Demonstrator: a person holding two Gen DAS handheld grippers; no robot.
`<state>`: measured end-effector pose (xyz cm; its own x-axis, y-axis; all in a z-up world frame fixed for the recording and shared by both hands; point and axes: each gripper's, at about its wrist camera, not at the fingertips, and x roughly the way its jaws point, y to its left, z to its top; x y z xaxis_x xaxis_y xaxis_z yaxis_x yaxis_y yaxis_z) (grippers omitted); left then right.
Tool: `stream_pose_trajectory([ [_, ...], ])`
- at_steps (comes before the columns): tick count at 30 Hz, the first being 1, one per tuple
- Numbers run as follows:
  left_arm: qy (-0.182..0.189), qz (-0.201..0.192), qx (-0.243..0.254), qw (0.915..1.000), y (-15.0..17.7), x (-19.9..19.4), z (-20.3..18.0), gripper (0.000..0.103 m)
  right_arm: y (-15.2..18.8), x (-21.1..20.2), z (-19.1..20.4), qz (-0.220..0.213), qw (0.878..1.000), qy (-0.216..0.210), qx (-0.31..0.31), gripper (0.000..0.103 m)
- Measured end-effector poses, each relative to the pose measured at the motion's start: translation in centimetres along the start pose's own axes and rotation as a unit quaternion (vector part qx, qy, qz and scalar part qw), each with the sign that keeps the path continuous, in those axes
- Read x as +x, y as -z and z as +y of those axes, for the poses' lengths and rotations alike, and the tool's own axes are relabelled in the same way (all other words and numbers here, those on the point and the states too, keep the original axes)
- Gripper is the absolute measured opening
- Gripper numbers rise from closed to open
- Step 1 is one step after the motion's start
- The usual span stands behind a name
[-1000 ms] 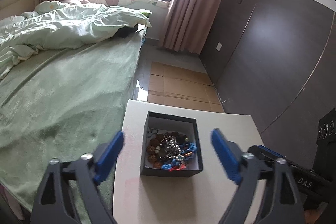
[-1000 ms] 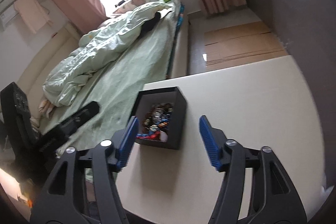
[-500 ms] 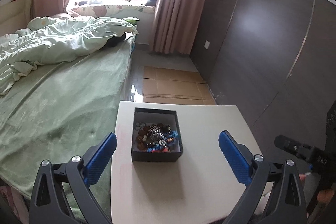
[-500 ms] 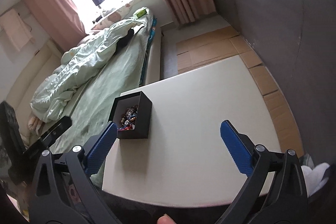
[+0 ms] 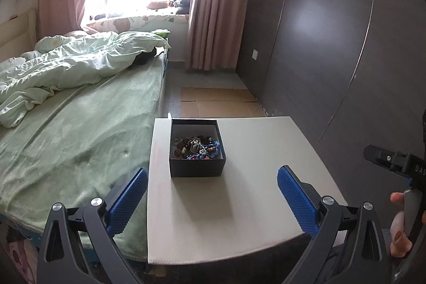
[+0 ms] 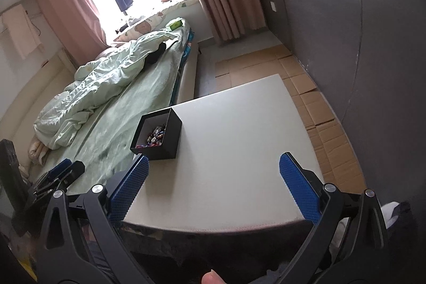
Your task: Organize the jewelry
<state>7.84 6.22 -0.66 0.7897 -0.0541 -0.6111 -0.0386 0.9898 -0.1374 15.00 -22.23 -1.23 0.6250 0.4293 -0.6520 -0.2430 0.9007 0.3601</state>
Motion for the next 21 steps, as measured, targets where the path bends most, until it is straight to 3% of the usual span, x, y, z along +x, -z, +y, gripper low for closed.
stream_pose_trajectory([
  [12,0.004,-0.054,0.019,0.9984,2.4,-5.2,-1.6,0.095,2.1,-3.1,0.3,-0.017,0.999,0.014,-0.027,0.098],
  [21,-0.001,-0.06,0.011,0.9981,3.0,-6.2,-1.7,0.095,2.8,-4.1,0.8,-0.033,0.998,0.029,-0.049,0.098],
])
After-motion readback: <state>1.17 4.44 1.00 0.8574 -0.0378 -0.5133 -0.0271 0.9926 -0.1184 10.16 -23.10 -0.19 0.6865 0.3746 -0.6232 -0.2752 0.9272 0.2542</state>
